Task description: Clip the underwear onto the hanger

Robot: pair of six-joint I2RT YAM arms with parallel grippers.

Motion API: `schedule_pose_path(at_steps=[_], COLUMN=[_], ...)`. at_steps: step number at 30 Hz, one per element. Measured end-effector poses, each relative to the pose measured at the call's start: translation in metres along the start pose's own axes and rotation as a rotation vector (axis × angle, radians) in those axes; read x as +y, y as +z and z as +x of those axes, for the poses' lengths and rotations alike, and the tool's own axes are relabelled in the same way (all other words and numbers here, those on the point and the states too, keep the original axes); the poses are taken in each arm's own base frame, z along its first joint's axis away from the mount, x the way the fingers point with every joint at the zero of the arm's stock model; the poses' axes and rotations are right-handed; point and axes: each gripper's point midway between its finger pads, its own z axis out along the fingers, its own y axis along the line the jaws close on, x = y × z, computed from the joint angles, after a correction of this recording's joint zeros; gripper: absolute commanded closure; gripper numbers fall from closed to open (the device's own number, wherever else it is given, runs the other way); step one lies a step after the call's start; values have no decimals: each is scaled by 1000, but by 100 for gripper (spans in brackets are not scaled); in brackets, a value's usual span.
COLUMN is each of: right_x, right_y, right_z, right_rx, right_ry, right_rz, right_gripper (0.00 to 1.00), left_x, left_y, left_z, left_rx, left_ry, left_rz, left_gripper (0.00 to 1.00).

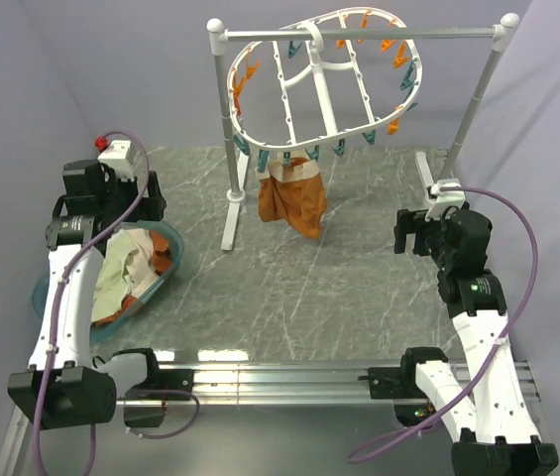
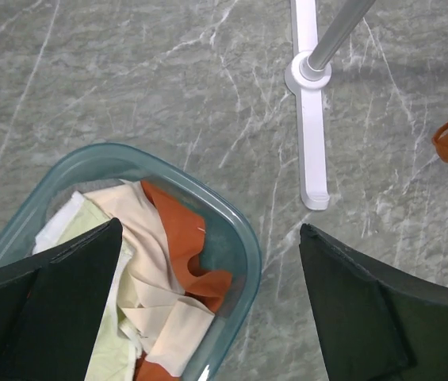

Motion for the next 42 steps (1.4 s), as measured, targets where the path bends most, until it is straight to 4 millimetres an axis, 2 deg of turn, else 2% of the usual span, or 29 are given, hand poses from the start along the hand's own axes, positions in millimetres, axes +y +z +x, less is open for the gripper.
schedule_pose_path(at_steps=[3, 6, 9, 13, 15, 17, 18, 19, 22, 29, 36, 39, 42], right_x=[0, 0, -1, 3, 5, 7, 8, 9, 12, 16, 18, 19, 19], right_y=[0, 1, 2, 5, 8, 10, 12, 13, 15, 17, 15, 16, 16], right_z=[0, -5, -7, 0, 4, 7, 9, 11, 16, 9, 8, 9, 9], right_rx=[15, 26, 35, 67, 85, 101, 109, 118, 142, 162, 160, 161, 164], right_ry=[-3, -9, -17, -19, -18, -16, -15, -13, -10, -6, -7, -6, -6], right_rz=[-4, -6, -9, -33, -44, -56, -62, -68, -86, -115, -128, -134, -135], right_gripper=[0, 0, 0, 0, 0, 0, 0, 0, 0, 0, 0, 0, 0], left_x=[2, 13, 46, 95, 111, 119, 122, 124, 127, 124, 121, 121, 123], left_y=[0, -1, -3, -8, -11, -14, -15, -14, -11, 3, 13, 19, 29], left_z=[-5, -7, -2, 20, 34, 49, 55, 62, 89, 149, 179, 185, 187], left_rx=[18, 71, 146, 283, 341, 395, 413, 426, 487, 625, 676, 680, 674], left_ry=[30, 65, 69, 30, 19, 15, 20, 27, 39, 30, 11, 10, 8], left_rz=[-1, 1, -20, -24, -24, -21, -20, -21, -7, 76, 115, 114, 106], left_gripper=[1, 6, 9, 10, 12, 16, 18, 26, 34, 35, 37, 49, 73])
